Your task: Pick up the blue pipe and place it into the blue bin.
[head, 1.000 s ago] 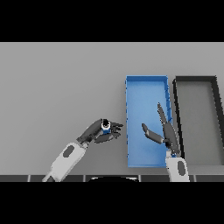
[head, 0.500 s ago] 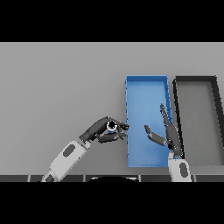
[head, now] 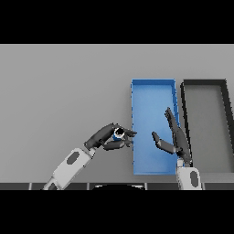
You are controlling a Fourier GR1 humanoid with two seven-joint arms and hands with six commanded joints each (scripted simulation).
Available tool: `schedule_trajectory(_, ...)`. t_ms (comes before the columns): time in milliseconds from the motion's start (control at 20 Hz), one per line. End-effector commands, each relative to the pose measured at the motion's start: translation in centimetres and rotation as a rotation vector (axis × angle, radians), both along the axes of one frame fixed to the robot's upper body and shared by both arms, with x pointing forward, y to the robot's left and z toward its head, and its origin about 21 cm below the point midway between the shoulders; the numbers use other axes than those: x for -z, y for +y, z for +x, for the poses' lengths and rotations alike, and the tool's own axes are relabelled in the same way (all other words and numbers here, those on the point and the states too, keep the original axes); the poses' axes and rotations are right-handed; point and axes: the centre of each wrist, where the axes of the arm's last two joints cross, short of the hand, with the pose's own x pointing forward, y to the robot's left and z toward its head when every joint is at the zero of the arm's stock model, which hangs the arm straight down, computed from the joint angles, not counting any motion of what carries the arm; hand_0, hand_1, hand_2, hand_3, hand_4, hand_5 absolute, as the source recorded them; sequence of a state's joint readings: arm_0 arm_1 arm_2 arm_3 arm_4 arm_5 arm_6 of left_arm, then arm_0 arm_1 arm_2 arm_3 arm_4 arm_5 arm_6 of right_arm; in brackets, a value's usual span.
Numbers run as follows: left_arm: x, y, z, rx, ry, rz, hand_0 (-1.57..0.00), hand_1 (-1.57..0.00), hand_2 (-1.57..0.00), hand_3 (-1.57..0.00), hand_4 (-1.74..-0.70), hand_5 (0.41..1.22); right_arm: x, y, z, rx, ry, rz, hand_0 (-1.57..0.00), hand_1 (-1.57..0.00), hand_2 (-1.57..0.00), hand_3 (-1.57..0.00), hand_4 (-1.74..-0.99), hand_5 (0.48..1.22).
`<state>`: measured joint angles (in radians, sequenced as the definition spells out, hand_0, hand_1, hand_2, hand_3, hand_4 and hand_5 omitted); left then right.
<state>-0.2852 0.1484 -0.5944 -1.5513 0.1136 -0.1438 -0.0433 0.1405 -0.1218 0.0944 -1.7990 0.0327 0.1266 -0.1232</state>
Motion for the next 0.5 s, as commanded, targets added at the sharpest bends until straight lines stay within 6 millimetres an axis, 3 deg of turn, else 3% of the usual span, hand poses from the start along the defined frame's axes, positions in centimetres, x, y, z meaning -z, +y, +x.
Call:
schedule_trajectory(0, 0.1, 0.1, -0.1, 0.0, 0.002, -0.001, -1.57, -1.57, -1.57, -1.5, -1.74, 1.22, -1.2, -0.7, 0.0, -0.065, -0.019, 0.031, 0.0, 0.0, 0.0, 0.0, -1.212, 0.589)
schedule_trajectory(200, -0.2, 0.1, -0.1, 0.009, -0.008, 0.004, -1.57, -1.57, -1.57, -1.49, -1.74, 1.221, -6.7, -0.9, 0.4, -0.318, -0.039, 0.0, 0.0, 0.0, 0.0, 0.0, -1.303, 0.515)
schedule_trajectory(350, -0.3, 0.0, 0.2, 0.0, -0.012, 0.016, -1.57, -1.57, -1.57, -1.49, -1.74, 1.221, -9.8, 1.0, 1.2, -0.466, -0.016, -0.068, 0.0, 0.0, 0.0, 0.0, -1.314, 0.5)
schedule_trajectory(450, -0.3, -0.1, 0.1, 0.003, -0.015, 0.016, -1.57, -1.57, -1.57, -1.49, -1.74, 1.221, -10.7, 2.4, 1.8, -0.543, 0.0, -0.101, 0.0, 0.0, 0.0, 0.0, -1.309, 0.503)
